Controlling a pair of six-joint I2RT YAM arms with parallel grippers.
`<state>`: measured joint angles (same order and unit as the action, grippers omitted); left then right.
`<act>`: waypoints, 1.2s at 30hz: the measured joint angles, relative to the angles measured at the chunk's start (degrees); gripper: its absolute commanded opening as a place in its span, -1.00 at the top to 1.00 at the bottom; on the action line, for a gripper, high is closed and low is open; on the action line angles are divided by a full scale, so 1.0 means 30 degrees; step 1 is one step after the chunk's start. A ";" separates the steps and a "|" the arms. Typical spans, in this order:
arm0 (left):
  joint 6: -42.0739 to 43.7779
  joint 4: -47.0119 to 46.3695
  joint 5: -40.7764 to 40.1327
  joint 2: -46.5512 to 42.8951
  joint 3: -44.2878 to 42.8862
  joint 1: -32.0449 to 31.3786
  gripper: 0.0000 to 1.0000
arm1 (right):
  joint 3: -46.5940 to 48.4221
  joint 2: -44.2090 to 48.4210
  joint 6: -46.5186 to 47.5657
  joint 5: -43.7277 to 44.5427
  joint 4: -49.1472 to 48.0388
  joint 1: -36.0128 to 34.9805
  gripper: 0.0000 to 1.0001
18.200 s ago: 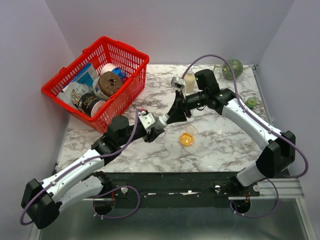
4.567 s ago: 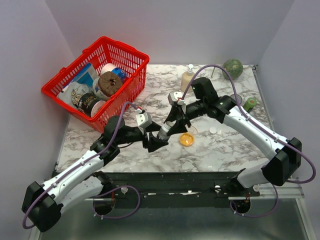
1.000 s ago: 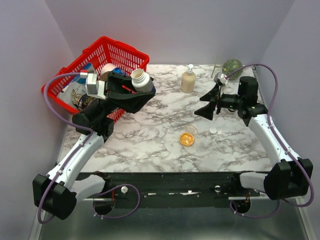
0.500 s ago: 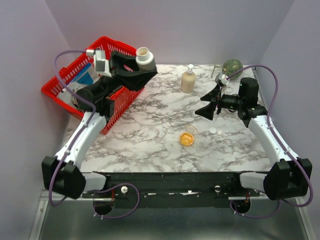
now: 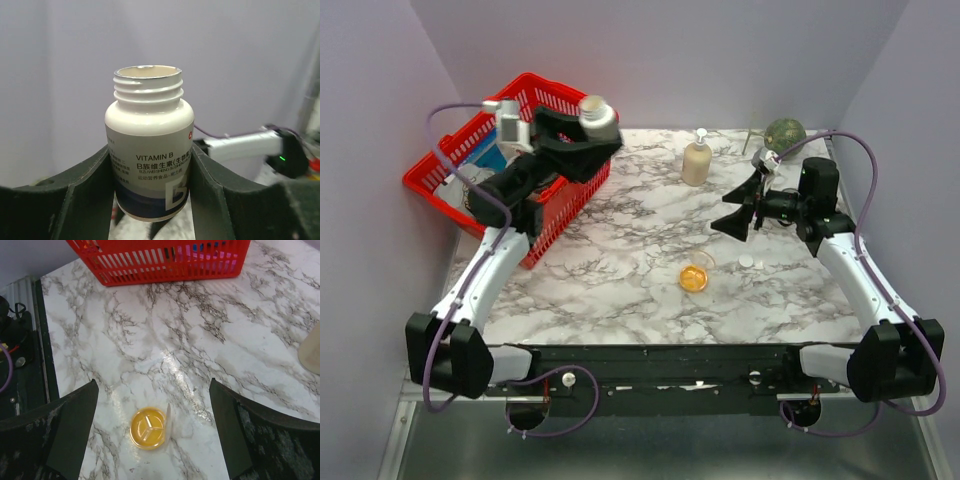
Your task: Sort the pills into containers
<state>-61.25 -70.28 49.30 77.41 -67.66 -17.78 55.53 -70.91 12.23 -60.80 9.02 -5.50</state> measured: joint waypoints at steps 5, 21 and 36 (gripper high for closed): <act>0.1188 -0.0488 -0.2382 -0.1246 0.1625 0.3483 1.00 | -0.0036 0.0109 -0.0066 0.0044 -0.0022 0.0073 -0.99; 2.2170 1.9628 0.0852 -0.3359 0.5078 -0.4335 1.00 | -0.0175 0.1282 0.1945 0.0605 0.1100 0.2499 -0.99; 2.8807 2.4480 -0.2783 0.1566 0.7023 -0.7577 1.00 | 0.0160 0.0408 0.2849 0.0612 0.2550 0.2871 -0.99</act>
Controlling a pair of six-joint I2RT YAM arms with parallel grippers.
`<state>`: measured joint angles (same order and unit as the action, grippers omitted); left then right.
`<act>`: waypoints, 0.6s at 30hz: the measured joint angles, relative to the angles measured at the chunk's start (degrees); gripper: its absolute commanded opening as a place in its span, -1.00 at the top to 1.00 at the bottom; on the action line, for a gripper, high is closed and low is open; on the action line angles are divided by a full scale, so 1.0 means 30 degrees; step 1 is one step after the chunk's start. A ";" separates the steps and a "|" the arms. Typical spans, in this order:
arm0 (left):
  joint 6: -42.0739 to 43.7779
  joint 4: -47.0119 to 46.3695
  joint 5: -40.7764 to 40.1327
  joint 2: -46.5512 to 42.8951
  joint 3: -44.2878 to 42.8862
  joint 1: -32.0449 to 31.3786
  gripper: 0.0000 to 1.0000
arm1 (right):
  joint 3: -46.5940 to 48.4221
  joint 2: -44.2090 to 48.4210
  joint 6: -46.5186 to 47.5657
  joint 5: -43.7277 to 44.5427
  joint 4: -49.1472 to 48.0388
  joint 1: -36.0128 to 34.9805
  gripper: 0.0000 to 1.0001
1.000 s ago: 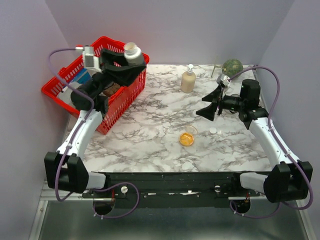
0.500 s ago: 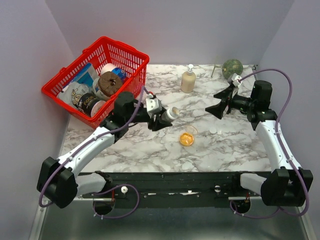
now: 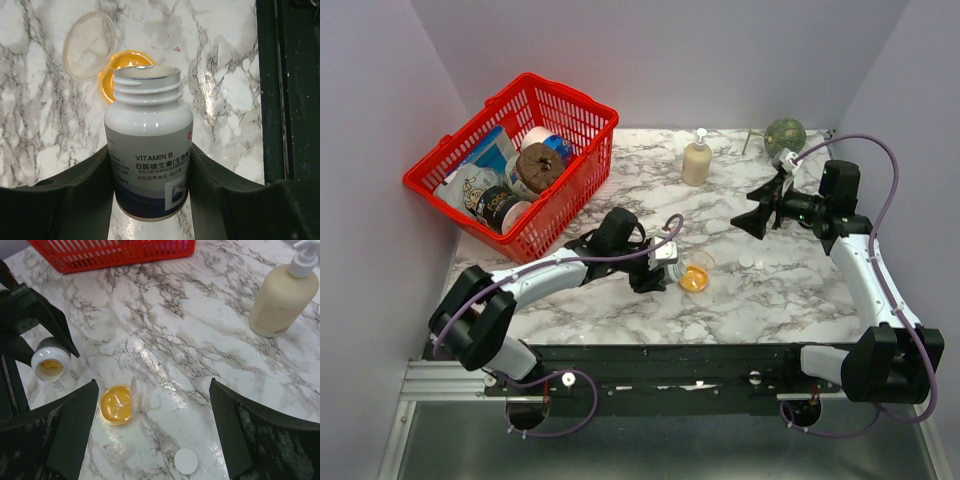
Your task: Sort the pills into containers
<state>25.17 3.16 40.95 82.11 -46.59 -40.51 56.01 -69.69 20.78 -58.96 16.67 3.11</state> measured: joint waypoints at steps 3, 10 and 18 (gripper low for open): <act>0.0539 0.0918 -0.0692 0.1151 -0.0619 -0.0474 1.00 | 0.0080 -0.0058 0.0153 0.0000 0.0211 0.0000 -0.99; 0.1180 0.2361 -0.2215 0.2696 -0.1384 -0.1537 1.00 | 0.0423 -0.0131 0.0474 0.0080 0.0780 0.0000 -0.99; 0.0889 0.4226 -0.4109 0.4255 -0.3140 -0.2237 1.00 | 0.0605 -0.0306 0.0612 0.0372 0.1093 0.0160 -0.99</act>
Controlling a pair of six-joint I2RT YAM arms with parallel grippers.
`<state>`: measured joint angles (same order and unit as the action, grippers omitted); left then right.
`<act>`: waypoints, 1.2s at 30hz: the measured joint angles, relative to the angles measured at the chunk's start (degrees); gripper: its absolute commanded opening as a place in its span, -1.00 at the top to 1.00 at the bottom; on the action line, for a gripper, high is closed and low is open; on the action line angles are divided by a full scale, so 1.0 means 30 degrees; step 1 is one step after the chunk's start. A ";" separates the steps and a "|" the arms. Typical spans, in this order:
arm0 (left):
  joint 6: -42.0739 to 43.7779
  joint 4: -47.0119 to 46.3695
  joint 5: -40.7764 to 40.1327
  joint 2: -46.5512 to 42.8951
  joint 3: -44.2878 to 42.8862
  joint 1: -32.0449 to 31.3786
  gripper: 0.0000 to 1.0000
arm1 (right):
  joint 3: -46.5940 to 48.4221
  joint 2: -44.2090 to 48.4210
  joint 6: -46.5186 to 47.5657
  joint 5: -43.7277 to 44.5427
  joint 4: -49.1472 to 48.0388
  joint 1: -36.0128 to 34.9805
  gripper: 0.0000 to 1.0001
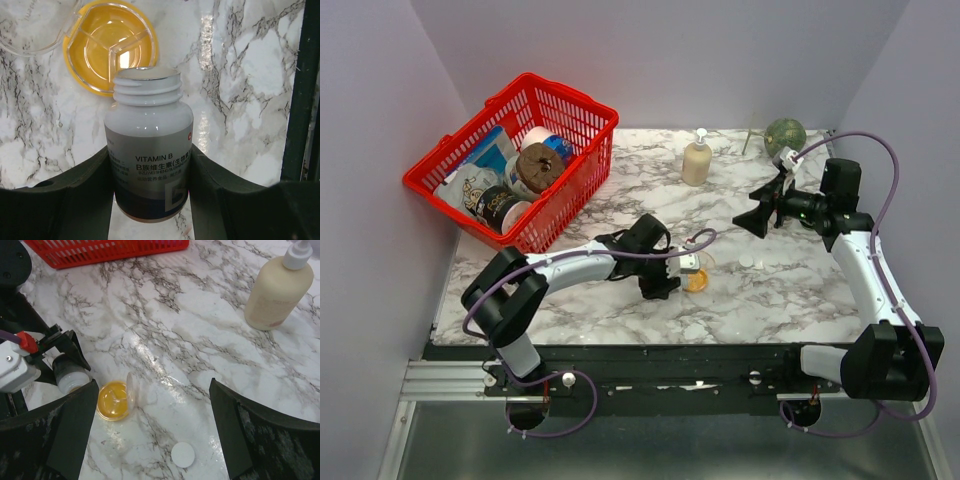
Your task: Sort the pills into containers
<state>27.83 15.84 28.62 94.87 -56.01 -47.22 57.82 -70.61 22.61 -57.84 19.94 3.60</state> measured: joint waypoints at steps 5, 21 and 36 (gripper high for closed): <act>-0.0525 0.1253 -0.1209 0.0838 -0.1348 -0.0430 1.00 | 0.0007 -0.0051 0.0000 0.0066 0.0109 0.0117 -0.99; -0.2477 0.5836 -0.3534 0.2652 -0.5034 -0.1421 1.00 | 0.0117 -0.0095 0.0000 0.0080 0.0350 0.0357 -0.99; -0.3534 0.9369 -0.5734 0.4481 -0.8211 -0.2302 1.00 | 0.0357 -0.0262 -0.0015 0.0117 0.0568 0.0809 -0.99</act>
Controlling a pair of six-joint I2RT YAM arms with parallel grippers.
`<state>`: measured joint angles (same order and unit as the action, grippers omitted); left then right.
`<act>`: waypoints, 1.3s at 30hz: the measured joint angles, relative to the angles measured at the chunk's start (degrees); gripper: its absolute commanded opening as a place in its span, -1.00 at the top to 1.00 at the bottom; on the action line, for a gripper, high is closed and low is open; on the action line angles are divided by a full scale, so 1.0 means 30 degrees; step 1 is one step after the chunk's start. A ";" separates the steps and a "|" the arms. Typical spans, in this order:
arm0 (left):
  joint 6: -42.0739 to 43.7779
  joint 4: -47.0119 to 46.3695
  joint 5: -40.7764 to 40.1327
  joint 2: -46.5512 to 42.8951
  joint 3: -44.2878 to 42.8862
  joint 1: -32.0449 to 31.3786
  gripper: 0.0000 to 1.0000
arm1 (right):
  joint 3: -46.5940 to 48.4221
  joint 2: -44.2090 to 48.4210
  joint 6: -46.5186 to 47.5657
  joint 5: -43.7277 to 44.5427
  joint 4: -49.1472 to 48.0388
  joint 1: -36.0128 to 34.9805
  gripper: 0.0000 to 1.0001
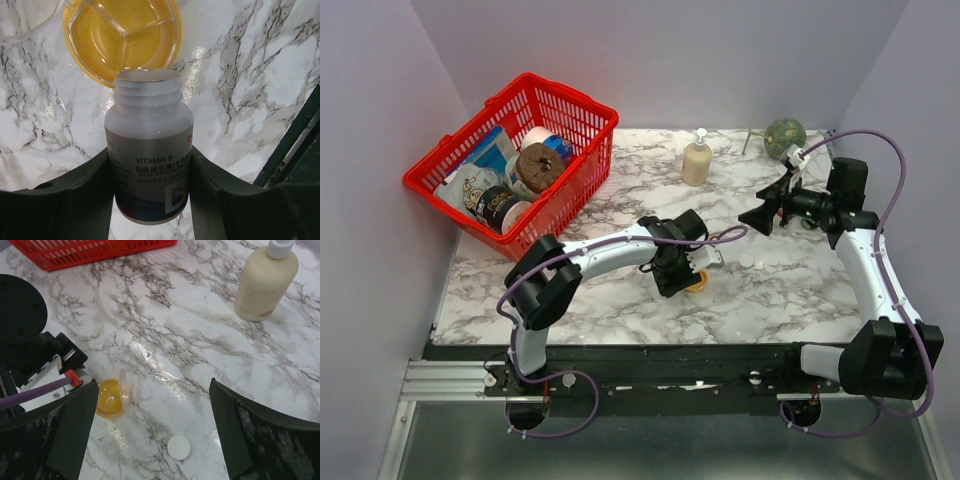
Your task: Sort the pills into containers
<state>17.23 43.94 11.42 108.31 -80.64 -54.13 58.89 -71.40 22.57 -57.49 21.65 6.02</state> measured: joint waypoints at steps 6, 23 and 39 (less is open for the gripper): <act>-0.0423 0.1166 -0.0670 0.0787 -0.1078 -0.0197 1.00 | 0.0029 -0.0073 0.0000 0.0000 0.0219 0.0240 -0.99; -0.1530 0.4590 -0.2324 0.2798 -0.4473 -0.1093 1.00 | 0.0036 -0.0175 -0.0007 -0.0036 0.0401 0.0612 -0.99; -0.2550 0.6994 -0.3432 0.4503 -0.7053 -0.1421 1.00 | 0.0036 -0.0175 -0.0015 -0.0321 0.0517 0.0947 -0.99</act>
<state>9.58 64.93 1.13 121.82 -101.80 -58.39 59.00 -71.92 22.52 -58.46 23.20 8.86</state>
